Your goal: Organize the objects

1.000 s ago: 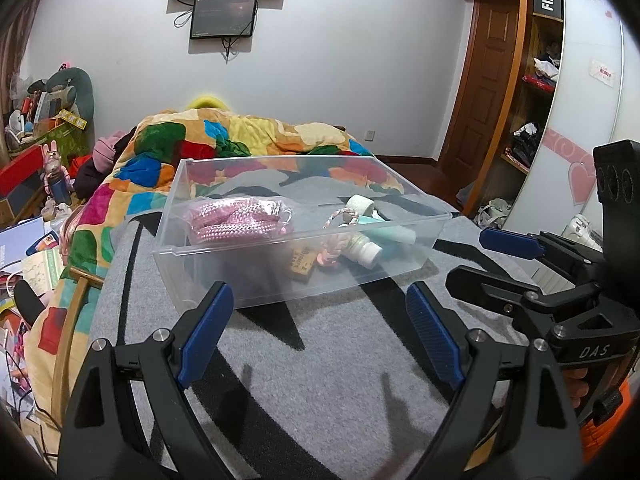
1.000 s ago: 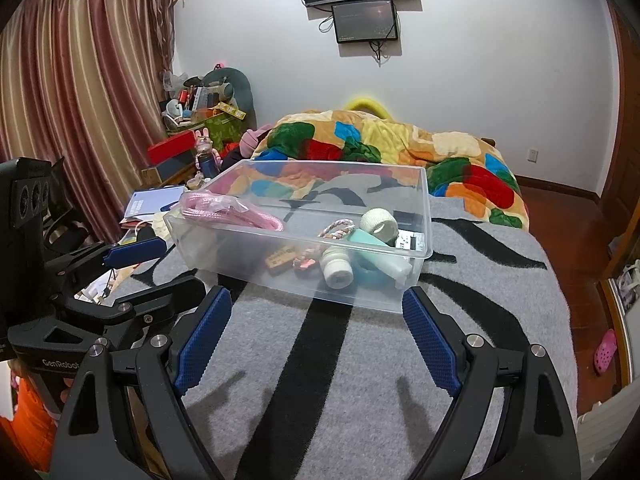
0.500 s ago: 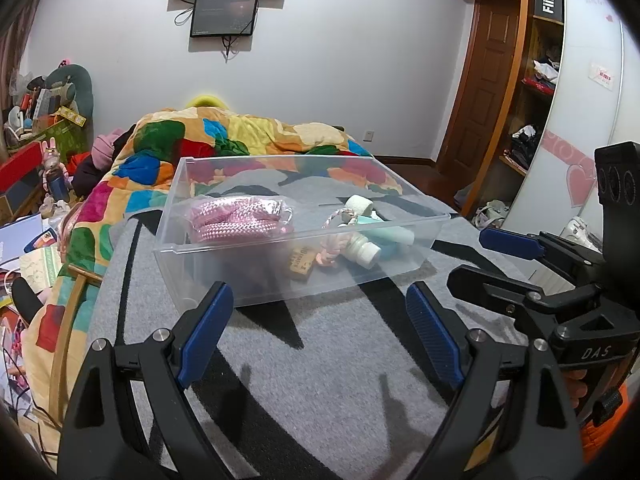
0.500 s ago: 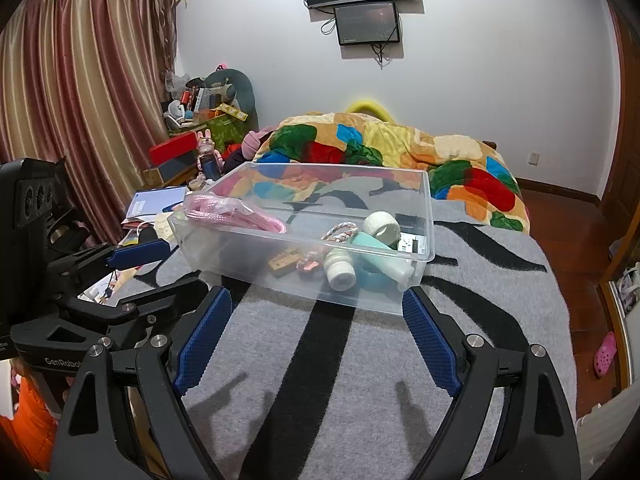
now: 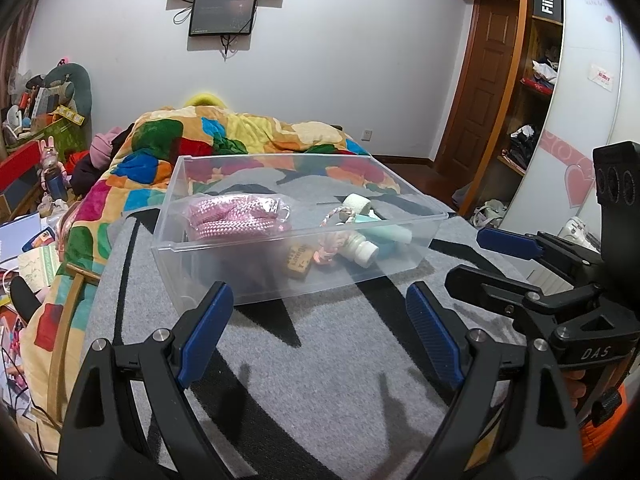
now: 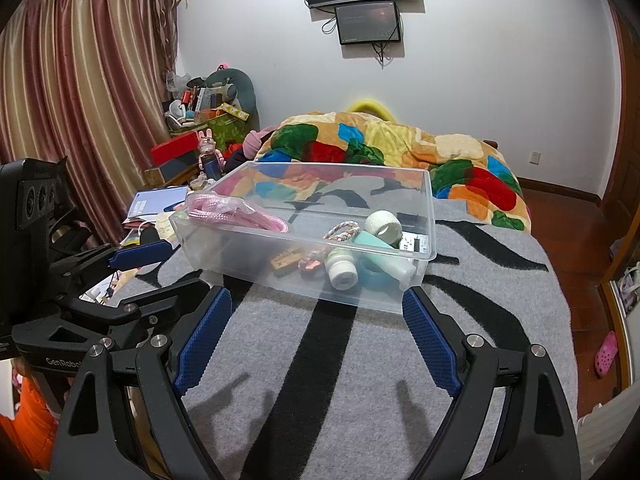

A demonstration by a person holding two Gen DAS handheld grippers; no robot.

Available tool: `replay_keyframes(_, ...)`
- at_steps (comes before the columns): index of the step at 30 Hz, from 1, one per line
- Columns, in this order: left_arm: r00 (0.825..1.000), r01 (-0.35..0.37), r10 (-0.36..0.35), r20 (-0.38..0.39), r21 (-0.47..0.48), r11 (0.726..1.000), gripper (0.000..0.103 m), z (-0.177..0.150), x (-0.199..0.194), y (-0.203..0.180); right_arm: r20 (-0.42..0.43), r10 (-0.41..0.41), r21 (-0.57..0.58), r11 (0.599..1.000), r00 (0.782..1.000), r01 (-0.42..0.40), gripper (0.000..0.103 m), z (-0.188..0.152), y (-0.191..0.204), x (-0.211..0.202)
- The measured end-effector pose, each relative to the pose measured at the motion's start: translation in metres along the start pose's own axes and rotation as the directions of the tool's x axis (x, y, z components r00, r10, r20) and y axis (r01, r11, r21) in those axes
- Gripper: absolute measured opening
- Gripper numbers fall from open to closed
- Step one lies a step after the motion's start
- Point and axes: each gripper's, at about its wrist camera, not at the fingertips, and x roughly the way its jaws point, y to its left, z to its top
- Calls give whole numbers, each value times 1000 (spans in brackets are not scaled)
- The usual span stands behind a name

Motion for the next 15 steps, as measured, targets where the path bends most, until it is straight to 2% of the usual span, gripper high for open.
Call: replay_keyframes(15, 1000, 2, -2, 1, -5, 1000, 89, 0, 0, 1, -6, 9, 6, 1000, 1000, -9, 86, -1, 2, 2)
